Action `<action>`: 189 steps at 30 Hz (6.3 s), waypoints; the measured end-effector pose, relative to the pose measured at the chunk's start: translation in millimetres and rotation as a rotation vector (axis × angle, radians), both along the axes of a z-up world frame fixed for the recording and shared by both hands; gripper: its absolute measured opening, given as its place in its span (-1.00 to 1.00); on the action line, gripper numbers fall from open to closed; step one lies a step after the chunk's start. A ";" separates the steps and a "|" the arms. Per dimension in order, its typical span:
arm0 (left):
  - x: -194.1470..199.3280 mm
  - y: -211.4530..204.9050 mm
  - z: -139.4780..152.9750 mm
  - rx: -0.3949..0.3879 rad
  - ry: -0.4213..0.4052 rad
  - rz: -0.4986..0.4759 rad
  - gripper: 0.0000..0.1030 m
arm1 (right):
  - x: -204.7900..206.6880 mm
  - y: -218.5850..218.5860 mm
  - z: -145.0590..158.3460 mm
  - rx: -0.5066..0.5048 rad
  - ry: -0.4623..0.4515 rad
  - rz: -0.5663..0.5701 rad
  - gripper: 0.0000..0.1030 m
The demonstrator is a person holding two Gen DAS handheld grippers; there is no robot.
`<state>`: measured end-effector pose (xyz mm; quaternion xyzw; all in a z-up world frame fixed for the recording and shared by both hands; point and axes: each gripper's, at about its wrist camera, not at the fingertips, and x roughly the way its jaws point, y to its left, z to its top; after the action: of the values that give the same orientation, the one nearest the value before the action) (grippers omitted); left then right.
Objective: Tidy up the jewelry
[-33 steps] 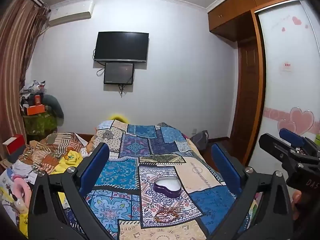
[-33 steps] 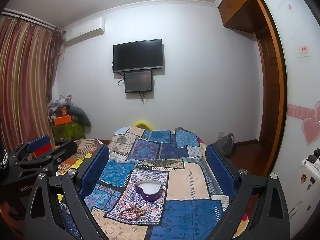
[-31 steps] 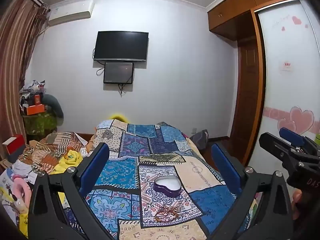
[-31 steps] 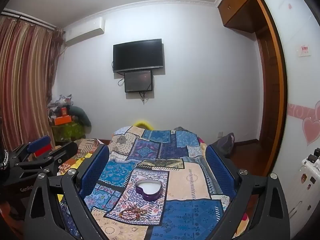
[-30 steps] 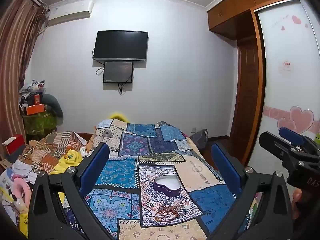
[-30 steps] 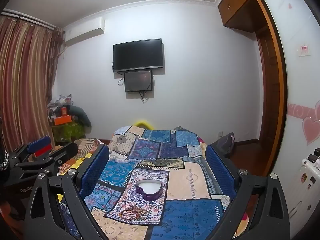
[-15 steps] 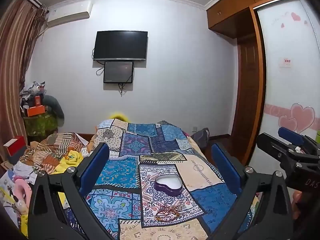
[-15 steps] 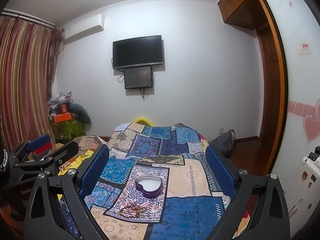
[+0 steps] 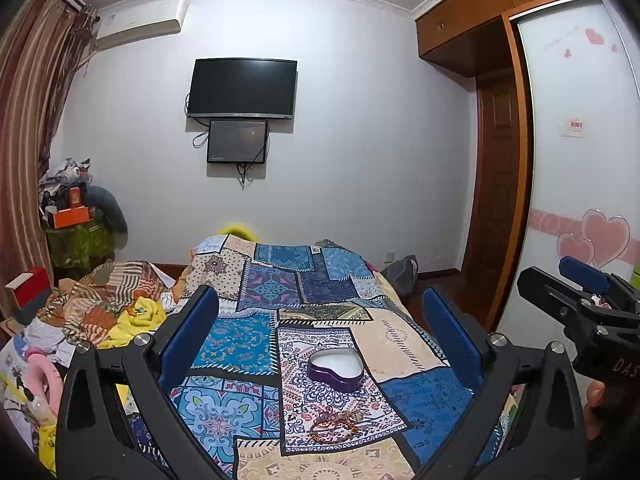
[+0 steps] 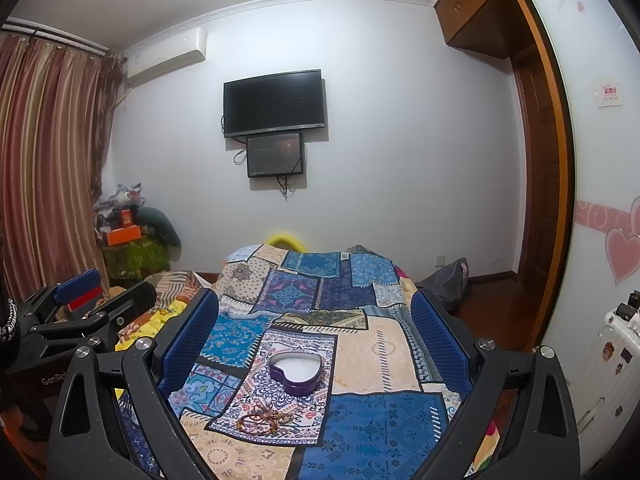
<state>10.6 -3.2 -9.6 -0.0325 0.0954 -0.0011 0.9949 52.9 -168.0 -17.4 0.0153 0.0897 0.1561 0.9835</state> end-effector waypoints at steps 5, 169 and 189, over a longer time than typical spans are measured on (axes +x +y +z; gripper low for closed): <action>2.4 0.0 -0.5 0.000 0.003 -0.001 0.99 | 0.8 -1.2 -0.1 -0.001 -0.002 -0.002 0.86; 185.9 9.1 -78.8 -0.010 0.355 -0.226 -0.83 | 169.6 38.3 -110.2 -0.174 0.417 0.234 -0.78; 261.5 0.6 -135.8 0.000 0.506 -0.327 -0.83 | 223.1 67.2 -144.0 -0.221 0.515 0.329 -0.78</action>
<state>272.2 -2.6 -145.4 -0.0161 0.3444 -0.1531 0.9261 276.0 -100.8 -161.3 -0.0671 0.3534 0.2934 0.8857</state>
